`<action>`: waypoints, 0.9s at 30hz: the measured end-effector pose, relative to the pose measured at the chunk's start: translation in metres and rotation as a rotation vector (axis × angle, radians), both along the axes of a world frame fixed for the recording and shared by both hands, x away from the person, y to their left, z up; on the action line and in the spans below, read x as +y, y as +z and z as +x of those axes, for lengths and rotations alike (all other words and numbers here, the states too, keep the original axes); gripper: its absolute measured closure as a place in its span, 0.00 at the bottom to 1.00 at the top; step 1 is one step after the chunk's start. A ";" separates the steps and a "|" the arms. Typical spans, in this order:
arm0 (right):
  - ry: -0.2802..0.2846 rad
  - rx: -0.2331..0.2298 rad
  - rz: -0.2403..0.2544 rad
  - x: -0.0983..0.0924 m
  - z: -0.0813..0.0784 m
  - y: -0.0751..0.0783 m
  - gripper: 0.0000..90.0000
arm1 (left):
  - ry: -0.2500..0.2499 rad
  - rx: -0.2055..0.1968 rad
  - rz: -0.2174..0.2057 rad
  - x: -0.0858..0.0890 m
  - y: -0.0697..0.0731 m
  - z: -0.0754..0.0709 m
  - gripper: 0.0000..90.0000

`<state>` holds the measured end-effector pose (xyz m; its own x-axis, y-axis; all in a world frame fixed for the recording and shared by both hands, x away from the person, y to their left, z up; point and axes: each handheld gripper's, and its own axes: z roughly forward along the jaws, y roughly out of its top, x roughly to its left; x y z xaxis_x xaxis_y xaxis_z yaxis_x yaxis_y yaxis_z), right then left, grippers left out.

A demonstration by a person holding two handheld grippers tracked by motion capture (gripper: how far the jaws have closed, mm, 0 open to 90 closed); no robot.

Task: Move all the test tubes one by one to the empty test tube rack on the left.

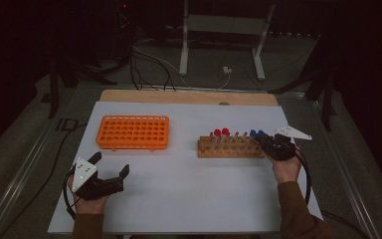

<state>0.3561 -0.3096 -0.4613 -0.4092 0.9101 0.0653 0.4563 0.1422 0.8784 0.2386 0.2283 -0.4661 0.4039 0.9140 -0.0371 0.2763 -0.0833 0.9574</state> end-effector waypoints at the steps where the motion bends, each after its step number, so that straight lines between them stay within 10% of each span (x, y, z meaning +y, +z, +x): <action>1: -0.001 -0.006 0.004 0.000 -0.001 0.002 0.85 | -0.002 0.003 0.000 0.000 0.000 0.000 0.00; 27: 0.011 -0.111 0.032 -0.010 -0.013 0.045 0.85 | -0.066 0.043 -0.010 -0.015 0.012 0.013 0.00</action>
